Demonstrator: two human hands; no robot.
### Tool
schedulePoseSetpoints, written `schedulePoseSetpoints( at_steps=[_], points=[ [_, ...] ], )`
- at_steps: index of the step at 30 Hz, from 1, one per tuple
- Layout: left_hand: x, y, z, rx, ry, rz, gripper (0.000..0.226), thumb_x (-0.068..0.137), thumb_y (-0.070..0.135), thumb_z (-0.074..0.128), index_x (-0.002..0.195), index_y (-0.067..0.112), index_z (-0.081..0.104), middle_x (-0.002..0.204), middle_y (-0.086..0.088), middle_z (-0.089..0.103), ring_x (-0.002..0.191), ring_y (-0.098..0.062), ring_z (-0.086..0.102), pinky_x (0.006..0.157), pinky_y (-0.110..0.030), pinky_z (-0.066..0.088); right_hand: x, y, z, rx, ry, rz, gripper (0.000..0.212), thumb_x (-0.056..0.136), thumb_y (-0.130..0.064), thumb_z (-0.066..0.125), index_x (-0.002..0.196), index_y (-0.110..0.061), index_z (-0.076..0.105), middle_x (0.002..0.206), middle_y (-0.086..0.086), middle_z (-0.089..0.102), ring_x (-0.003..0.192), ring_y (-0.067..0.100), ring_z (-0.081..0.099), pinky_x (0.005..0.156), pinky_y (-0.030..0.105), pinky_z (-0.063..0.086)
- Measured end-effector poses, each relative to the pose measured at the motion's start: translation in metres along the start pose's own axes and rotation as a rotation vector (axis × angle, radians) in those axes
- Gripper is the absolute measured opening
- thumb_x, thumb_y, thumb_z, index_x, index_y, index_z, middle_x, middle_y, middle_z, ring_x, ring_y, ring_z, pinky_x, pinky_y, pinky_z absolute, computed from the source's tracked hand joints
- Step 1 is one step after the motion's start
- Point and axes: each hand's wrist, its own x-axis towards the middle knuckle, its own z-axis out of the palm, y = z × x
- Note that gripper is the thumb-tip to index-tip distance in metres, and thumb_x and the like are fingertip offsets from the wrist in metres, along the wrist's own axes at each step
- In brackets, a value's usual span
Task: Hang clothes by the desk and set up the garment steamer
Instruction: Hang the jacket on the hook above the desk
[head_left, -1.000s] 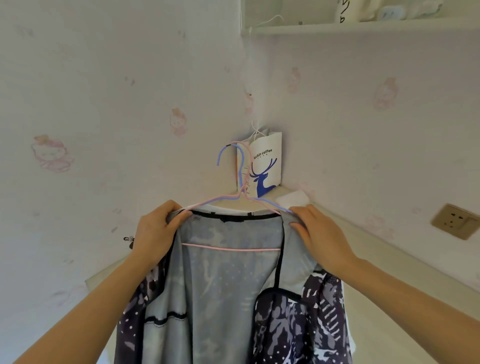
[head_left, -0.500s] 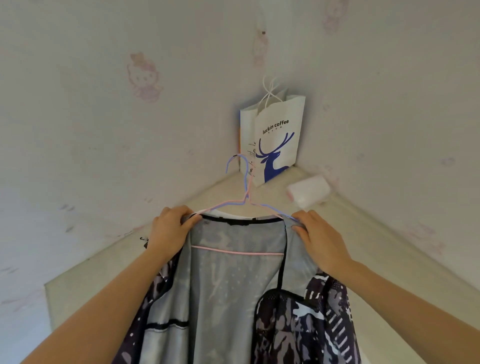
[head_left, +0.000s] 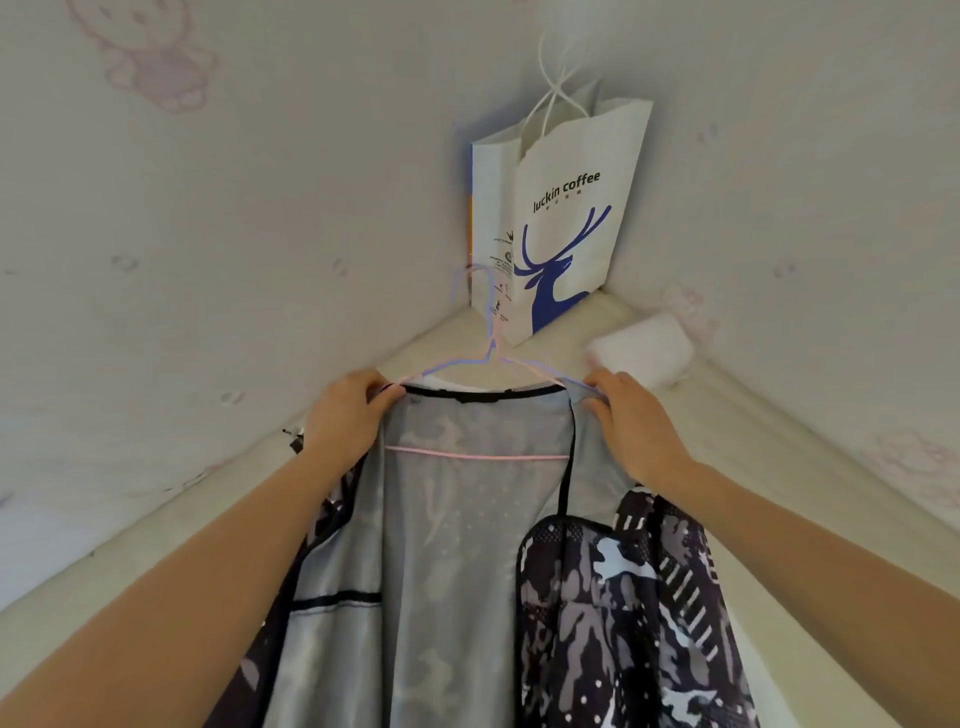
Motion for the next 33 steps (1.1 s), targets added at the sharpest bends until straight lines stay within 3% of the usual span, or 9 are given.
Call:
schedulePoseSetpoints(
  at_steps=[4, 9, 12, 16, 20, 23, 28, 31, 33],
  points=[
    [0.048, 0.015, 0.001, 0.034, 0.087, 0.057, 0.027, 0.093, 0.038, 0.054, 0.087, 0.013, 0.062, 0.086, -0.008, 0.065, 0.08, -0.029, 0.058, 0.071, -0.04, 0.049, 0.048, 0.001, -0.001, -0.029, 0.103, -0.003, 0.013, 0.098, -0.018, 0.045, 0.101, -0.007, 0.053, 0.087, 0.011, 0.05, 0.078, 0.029, 0.049, 0.069, 0.04, 0.041],
    [0.053, 0.005, 0.024, -0.031, 0.105, 0.049, 0.025, 0.093, 0.014, 0.051, 0.113, 0.01, 0.065, 0.113, -0.013, 0.065, 0.101, -0.033, 0.06, 0.086, -0.036, 0.047, 0.071, 0.011, 0.025, -0.045, 0.04, 0.008, 0.012, 0.099, -0.018, 0.043, 0.1, -0.009, 0.05, 0.088, 0.012, 0.05, 0.077, 0.031, 0.05, 0.067, 0.039, 0.04],
    [0.025, -0.018, 0.037, -0.038, 0.081, 0.057, 0.041, 0.09, 0.009, 0.053, 0.131, 0.012, 0.053, 0.126, -0.013, 0.056, 0.112, -0.033, 0.054, 0.095, -0.038, 0.043, 0.072, 0.016, 0.041, -0.03, 0.032, 0.02, 0.011, 0.099, -0.018, 0.042, 0.097, -0.01, 0.05, 0.087, 0.011, 0.05, 0.077, 0.032, 0.051, 0.067, 0.04, 0.041],
    [-0.02, -0.04, 0.045, -0.059, 0.096, -0.001, 0.062, 0.089, 0.021, 0.062, 0.144, 0.014, 0.034, 0.144, -0.006, 0.043, 0.132, -0.023, 0.039, 0.109, -0.037, 0.033, 0.074, 0.02, 0.052, -0.022, 0.023, 0.022, 0.014, 0.1, -0.018, 0.04, 0.098, -0.008, 0.05, 0.087, 0.012, 0.05, 0.075, 0.032, 0.05, 0.067, 0.041, 0.042],
    [-0.045, -0.051, 0.053, 0.003, 0.124, -0.06, 0.059, 0.09, 0.013, 0.061, 0.144, 0.007, 0.038, 0.154, -0.007, 0.03, 0.141, -0.024, 0.029, 0.115, -0.036, 0.025, 0.077, 0.025, 0.059, -0.029, 0.008, 0.018, 0.014, 0.1, -0.018, 0.041, 0.099, -0.007, 0.051, 0.086, 0.012, 0.05, 0.077, 0.032, 0.05, 0.069, 0.042, 0.043],
    [-0.043, -0.048, 0.055, 0.016, 0.182, 0.015, 0.037, 0.093, 0.002, 0.054, 0.13, 0.002, 0.056, 0.147, -0.012, 0.042, 0.139, -0.028, 0.035, 0.115, -0.041, 0.026, 0.081, 0.027, 0.063, -0.072, -0.022, 0.019, 0.017, 0.1, -0.02, 0.041, 0.101, -0.007, 0.051, 0.087, 0.013, 0.052, 0.077, 0.032, 0.051, 0.068, 0.042, 0.044],
    [-0.02, -0.003, 0.054, -0.192, 0.309, 0.04, 0.031, 0.096, 0.004, 0.049, 0.125, 0.001, 0.06, 0.129, -0.014, 0.06, 0.128, -0.029, 0.047, 0.111, -0.04, 0.032, 0.093, 0.029, 0.068, -0.112, -0.006, 0.059, 0.017, 0.099, -0.019, 0.04, 0.099, -0.005, 0.05, 0.084, 0.012, 0.049, 0.076, 0.034, 0.05, 0.066, 0.041, 0.043],
    [-0.002, 0.008, 0.066, -0.264, 0.287, 0.031, 0.033, 0.097, 0.007, 0.047, 0.128, 0.005, 0.057, 0.128, -0.009, 0.06, 0.126, -0.029, 0.049, 0.108, -0.046, 0.036, 0.098, 0.033, 0.071, -0.119, 0.027, 0.08, 0.016, 0.099, -0.018, 0.04, 0.095, -0.005, 0.05, 0.084, 0.016, 0.052, 0.076, 0.036, 0.051, 0.065, 0.041, 0.043],
    [0.008, 0.002, 0.082, -0.09, 0.207, 0.068, 0.036, 0.097, 0.009, 0.048, 0.132, 0.005, 0.053, 0.135, -0.01, 0.055, 0.129, -0.03, 0.044, 0.108, -0.049, 0.033, 0.098, 0.035, 0.076, -0.114, 0.037, 0.107, 0.017, 0.098, -0.017, 0.041, 0.096, -0.004, 0.051, 0.087, 0.018, 0.053, 0.078, 0.036, 0.051, 0.067, 0.043, 0.045]
  ],
)
